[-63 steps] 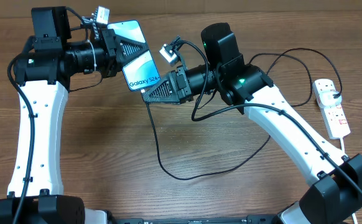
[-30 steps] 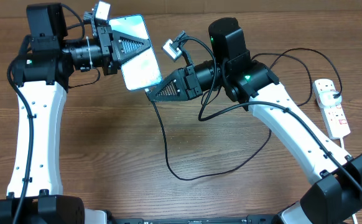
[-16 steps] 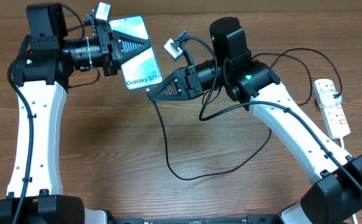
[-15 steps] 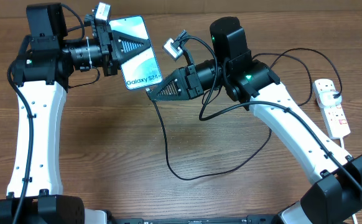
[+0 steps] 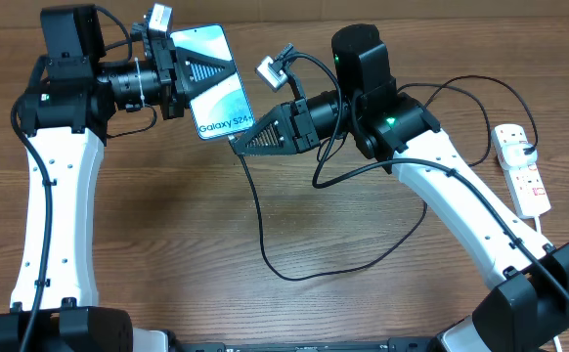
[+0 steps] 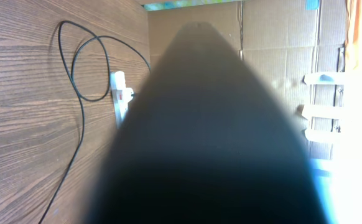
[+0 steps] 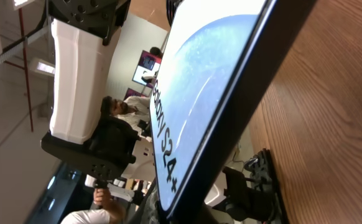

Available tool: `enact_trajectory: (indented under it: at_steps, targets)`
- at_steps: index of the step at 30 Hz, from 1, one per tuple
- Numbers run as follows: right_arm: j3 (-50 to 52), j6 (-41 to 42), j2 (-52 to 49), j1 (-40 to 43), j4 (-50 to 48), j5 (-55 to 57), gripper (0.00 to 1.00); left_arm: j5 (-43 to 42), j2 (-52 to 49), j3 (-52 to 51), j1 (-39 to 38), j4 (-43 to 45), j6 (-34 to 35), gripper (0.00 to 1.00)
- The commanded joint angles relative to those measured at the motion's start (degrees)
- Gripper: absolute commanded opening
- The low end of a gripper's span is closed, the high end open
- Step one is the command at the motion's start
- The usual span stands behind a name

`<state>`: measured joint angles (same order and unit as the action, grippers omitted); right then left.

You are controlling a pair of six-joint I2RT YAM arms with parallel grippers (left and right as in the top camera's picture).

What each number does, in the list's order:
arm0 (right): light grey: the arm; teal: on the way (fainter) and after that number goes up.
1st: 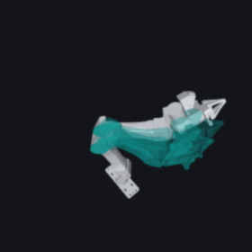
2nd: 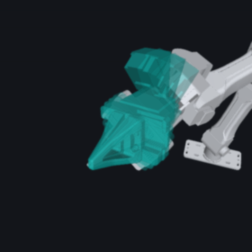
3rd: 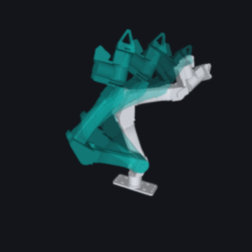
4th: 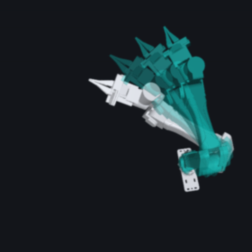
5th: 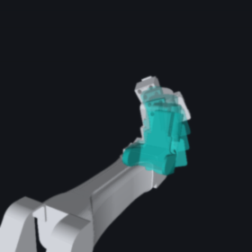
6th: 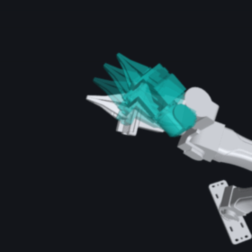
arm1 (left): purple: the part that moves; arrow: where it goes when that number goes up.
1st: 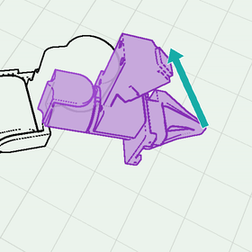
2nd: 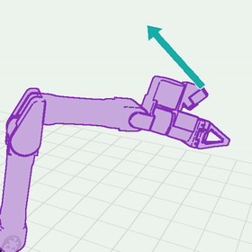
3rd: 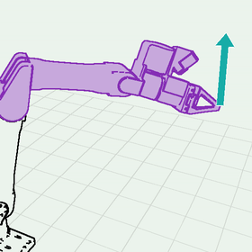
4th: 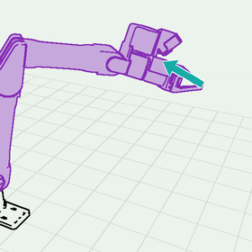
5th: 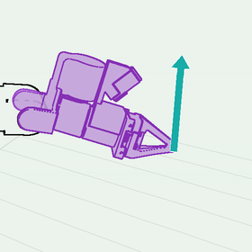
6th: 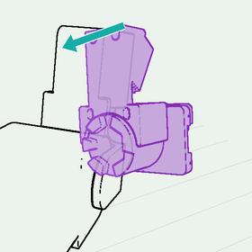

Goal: Plug charger to phone and switch on socket

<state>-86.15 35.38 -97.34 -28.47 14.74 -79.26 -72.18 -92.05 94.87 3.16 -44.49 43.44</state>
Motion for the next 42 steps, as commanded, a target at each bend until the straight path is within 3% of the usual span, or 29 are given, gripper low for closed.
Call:
enact_trajectory:
  at_steps: [1,22,29,42]
  targets:
    - [-0.83,0.42,0.48,0.55,-0.98,0.04,0.04,0.15,0.79,0.52,-0.22,0.17,-1.51,0.04]
    - [-0.83,0.66,0.48,0.52,-0.96,-0.59,0.04,0.57,0.79,0.52,-0.17,4.04,-4.02,0.04]
    - [-0.83,1.09,0.48,0.52,-0.96,-0.57,0.04,0.35,0.79,0.52,-0.17,4.04,1.66,0.04]
    - [-0.83,1.29,0.48,0.83,-1.2,-0.28,0.04,0.37,0.79,0.52,-0.17,2.29,1.33,0.04]
